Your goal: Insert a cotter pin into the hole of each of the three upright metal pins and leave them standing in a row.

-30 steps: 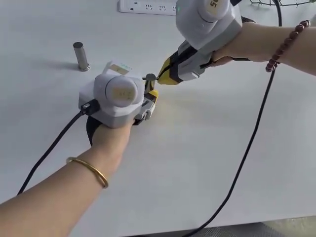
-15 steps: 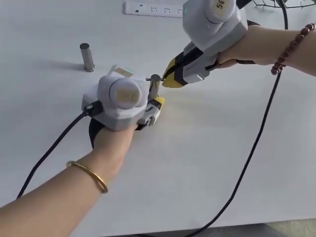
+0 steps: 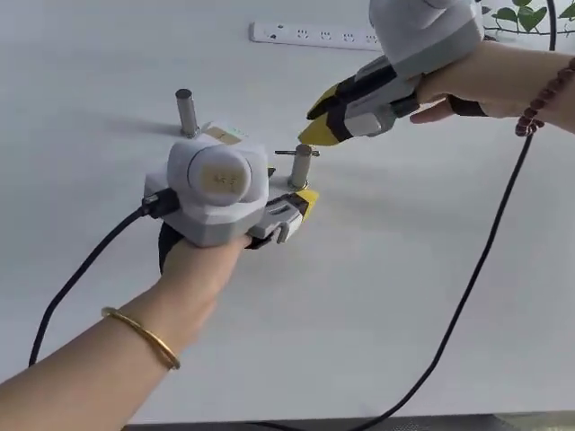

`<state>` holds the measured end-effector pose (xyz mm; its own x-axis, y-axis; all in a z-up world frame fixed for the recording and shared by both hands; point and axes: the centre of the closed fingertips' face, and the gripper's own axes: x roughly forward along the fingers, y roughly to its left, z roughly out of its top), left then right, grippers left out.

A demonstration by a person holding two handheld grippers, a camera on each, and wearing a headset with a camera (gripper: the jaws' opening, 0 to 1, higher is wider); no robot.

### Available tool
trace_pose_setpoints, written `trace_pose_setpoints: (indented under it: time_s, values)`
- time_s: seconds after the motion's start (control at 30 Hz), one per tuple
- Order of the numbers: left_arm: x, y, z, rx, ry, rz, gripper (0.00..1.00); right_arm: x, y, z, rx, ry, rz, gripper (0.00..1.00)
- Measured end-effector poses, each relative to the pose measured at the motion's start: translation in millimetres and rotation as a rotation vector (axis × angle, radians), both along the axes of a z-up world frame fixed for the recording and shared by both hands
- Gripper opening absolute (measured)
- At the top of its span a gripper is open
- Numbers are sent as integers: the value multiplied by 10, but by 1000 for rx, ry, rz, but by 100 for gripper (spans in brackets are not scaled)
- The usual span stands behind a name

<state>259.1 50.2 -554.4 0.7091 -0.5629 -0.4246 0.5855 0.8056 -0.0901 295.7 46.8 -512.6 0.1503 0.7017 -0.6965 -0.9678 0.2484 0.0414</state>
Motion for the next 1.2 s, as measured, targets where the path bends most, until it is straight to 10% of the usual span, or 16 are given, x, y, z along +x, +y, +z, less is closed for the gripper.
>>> trace_pose_setpoints:
  time_s: [0.37, 1.2]
  values:
    - [-193, 270, 252, -18, -31, -9, 58, 225, 448, 67, 40, -101, -21, 23]
    - [-248, 786, 457, -48, -47, 53, 92, 715, 1283, -293, 91, -94, -120, 23]
